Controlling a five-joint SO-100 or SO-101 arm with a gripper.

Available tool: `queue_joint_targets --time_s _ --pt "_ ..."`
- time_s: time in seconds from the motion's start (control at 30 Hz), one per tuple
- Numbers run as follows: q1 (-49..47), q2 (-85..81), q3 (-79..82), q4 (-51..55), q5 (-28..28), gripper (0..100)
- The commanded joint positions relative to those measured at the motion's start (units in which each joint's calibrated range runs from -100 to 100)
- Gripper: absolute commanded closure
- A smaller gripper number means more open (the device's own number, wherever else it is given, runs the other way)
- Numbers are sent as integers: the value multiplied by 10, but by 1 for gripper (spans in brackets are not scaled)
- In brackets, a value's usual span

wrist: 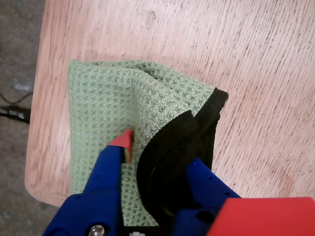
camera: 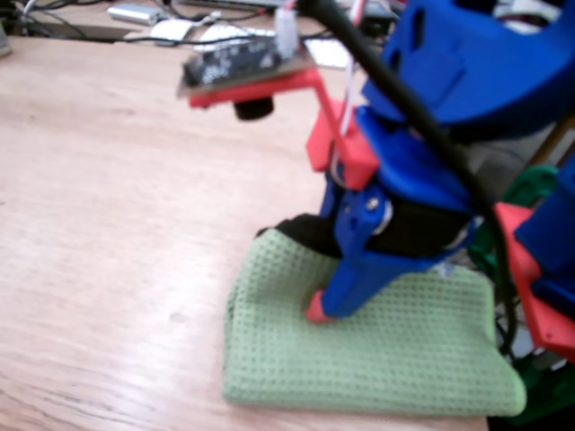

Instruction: Clean the table

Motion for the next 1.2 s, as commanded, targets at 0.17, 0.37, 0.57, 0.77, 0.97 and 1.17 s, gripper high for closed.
queue_joint_targets --time_s 0.17,0.37,0.57,0.77,0.97,1.17 --pt "6 -9 -11 -4 1 81" --pt "13 -9 -11 6 2 70" --pt "15 -57 -11 6 2 65" --pt "50 -81 -11 7 2 65" --pt "98 -140 -11 7 56 66" --pt "89 -362 0 9 55 67"
